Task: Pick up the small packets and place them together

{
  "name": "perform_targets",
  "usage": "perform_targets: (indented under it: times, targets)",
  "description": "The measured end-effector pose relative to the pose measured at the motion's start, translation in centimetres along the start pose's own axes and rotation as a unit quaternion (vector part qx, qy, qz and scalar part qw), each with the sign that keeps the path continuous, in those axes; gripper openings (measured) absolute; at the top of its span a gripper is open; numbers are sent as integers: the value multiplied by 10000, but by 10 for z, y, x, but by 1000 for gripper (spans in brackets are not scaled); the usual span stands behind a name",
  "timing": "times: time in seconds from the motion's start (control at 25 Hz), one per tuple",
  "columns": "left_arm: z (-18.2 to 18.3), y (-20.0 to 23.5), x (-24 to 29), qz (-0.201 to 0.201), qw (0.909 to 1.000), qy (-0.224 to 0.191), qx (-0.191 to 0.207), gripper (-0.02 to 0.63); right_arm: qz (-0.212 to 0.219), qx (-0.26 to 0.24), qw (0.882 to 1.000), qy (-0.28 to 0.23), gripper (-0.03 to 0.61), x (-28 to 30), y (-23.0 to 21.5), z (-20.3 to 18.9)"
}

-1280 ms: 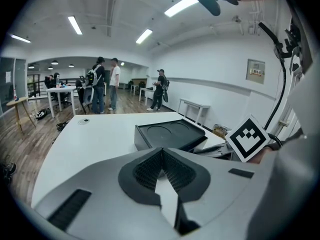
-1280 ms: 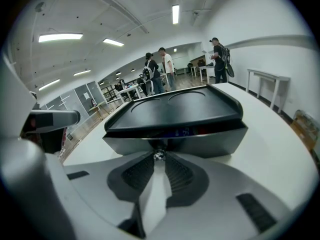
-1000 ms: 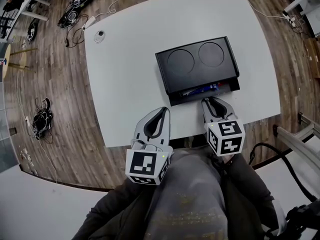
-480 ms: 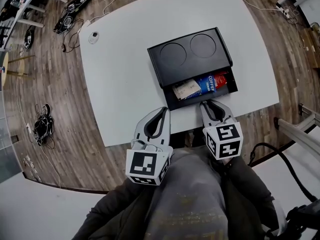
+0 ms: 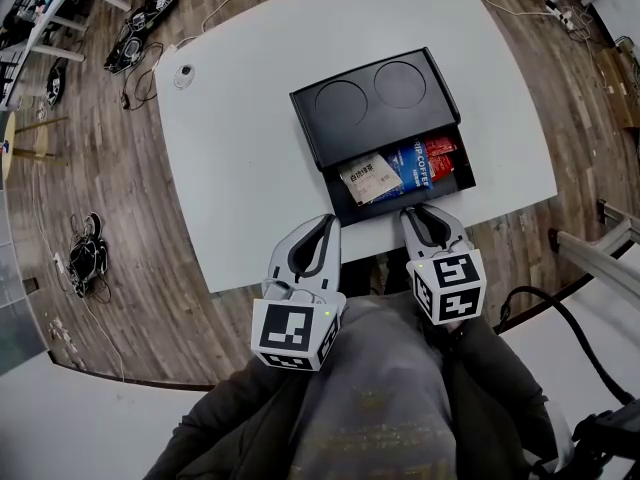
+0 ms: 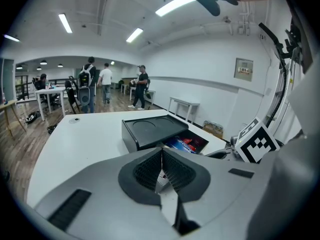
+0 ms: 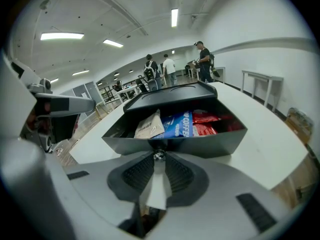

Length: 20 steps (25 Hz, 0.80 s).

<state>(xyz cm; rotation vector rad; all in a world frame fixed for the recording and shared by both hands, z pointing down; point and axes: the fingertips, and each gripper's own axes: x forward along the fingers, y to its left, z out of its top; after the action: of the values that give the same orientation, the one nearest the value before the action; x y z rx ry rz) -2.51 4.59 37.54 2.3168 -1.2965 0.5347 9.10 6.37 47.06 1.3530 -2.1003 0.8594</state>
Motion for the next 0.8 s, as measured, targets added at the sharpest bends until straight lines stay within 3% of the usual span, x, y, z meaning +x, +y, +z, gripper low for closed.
perform_targets:
  times: [0.8]
  targets:
    - [-1, -6, -2, -154, 9999, 17, 73, 6, -47, -13, 10000, -18, 76, -5, 3, -12]
